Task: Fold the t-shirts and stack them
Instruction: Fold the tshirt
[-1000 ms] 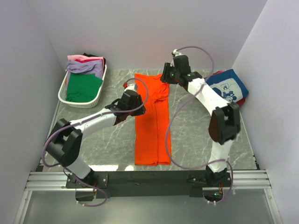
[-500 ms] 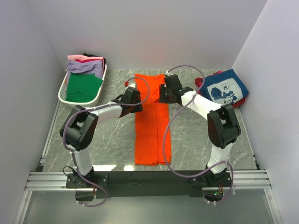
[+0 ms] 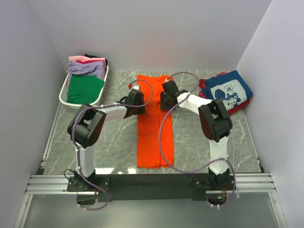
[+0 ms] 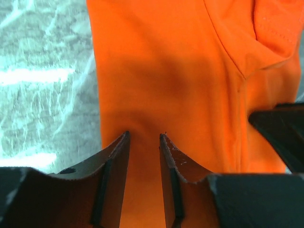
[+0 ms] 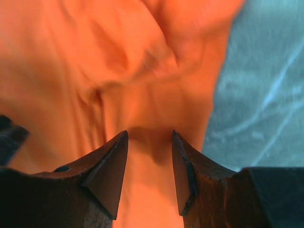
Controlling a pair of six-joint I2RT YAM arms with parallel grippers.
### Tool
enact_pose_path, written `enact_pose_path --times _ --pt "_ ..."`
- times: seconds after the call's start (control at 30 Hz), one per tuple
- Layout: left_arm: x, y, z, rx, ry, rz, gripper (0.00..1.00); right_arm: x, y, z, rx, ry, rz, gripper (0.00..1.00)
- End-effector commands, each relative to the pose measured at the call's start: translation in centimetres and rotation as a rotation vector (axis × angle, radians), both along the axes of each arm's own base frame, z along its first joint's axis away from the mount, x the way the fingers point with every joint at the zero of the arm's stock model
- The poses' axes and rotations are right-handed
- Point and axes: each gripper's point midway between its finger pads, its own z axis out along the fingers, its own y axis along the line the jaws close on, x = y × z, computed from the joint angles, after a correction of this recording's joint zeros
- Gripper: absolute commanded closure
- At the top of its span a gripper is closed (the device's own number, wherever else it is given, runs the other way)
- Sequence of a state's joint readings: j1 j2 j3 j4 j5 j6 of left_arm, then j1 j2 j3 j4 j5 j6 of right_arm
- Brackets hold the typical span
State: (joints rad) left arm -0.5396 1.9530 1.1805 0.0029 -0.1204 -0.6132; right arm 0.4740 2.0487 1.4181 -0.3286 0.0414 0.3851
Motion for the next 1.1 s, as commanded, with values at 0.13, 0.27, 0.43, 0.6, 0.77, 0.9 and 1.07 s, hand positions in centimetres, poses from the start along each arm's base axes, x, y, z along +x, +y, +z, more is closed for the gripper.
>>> enact_pose_path --times 0.13,0.27,0.43,0.6,0.77,0.9,1.07 --pt "2.4 0.0 0.2 -0.029 -0.023 -0.004 0.62 2.6 1.1 0.0 -0.016 -0.005 -0.011 0.51" --pt "3.1 0.0 -0.3 -0.037 -0.012 -0.010 0.62 3.9 1.1 -0.7 -0.012 0.015 -0.024 0.51" --pt "4.7 0.0 -0.7 -0.045 -0.007 -0.013 0.63 5.5 1.0 -0.6 0.004 0.014 -0.039 0.51" --pt "6.1 -0.4 -0.3 -0.060 -0.018 -0.019 0.63 6.6 0.5 -0.3 0.009 0.017 -0.047 0.52" --pt "6.6 -0.4 -0.6 -0.062 -0.001 -0.014 0.63 8.1 0.4 0.8 0.023 -0.001 -0.044 0.52" --pt "6.4 -0.2 0.6 -0.073 -0.024 -0.015 0.59 8.8 0.6 2.2 0.033 -0.052 -0.016 0.52" --pt "5.2 -0.8 7.3 -0.138 -0.154 -0.046 0.47 8.3 0.3 6.5 0.047 -0.143 0.014 0.50"
